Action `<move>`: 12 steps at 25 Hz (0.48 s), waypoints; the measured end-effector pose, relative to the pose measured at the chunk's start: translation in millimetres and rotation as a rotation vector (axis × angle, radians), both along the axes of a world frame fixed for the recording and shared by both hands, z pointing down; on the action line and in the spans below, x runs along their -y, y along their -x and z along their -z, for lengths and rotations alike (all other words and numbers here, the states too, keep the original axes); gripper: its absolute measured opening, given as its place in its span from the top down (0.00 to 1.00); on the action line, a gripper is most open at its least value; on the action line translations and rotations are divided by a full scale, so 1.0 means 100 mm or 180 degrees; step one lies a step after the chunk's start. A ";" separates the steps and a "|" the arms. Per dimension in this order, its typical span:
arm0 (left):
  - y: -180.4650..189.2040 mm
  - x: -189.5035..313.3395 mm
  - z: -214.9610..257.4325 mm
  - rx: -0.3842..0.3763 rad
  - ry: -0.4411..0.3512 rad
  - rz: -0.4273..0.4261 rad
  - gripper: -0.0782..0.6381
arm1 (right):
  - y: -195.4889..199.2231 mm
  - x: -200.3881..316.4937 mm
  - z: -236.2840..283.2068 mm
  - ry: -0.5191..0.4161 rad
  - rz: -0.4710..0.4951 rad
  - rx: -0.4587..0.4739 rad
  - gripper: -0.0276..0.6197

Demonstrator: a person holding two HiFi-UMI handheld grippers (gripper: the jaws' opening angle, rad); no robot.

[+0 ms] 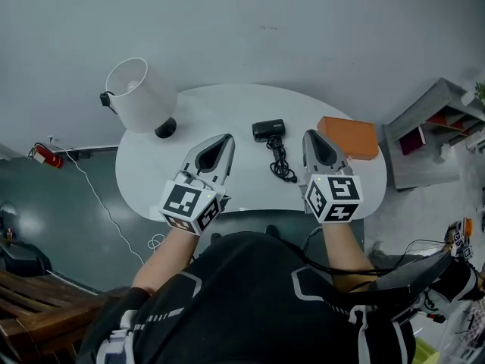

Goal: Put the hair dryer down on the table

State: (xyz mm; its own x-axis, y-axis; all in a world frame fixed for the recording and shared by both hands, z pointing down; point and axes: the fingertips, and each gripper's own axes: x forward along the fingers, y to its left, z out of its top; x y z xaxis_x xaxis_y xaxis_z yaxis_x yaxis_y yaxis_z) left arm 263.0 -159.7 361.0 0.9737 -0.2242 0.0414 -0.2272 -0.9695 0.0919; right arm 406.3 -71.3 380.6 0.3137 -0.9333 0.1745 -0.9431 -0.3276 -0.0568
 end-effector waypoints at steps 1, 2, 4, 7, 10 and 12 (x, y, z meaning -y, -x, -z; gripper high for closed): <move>0.00 -0.01 0.00 0.0006 0.0000 -0.0001 0.88 | 0.00 -0.01 0.01 -0.0004 0.0000 0.0002 0.91; -0.01 -0.01 -0.01 0.0010 0.0001 -0.0001 0.88 | -0.01 -0.01 0.01 -0.0010 -0.0001 0.0008 0.91; -0.02 -0.02 -0.03 0.0019 0.0029 0.0006 0.88 | -0.02 -0.02 0.00 -0.0022 -0.0011 0.0025 0.91; -0.04 -0.01 -0.10 0.0062 0.0116 0.0002 0.88 | -0.05 -0.04 -0.02 -0.0019 -0.0046 0.0046 0.91; -0.04 -0.01 -0.15 0.0098 0.0126 0.0012 0.88 | -0.06 -0.05 -0.05 -0.0001 -0.0058 0.0055 0.91; -0.04 -0.01 -0.15 0.0103 0.0109 0.0023 0.88 | -0.08 -0.04 -0.05 0.0005 -0.0059 0.0047 0.91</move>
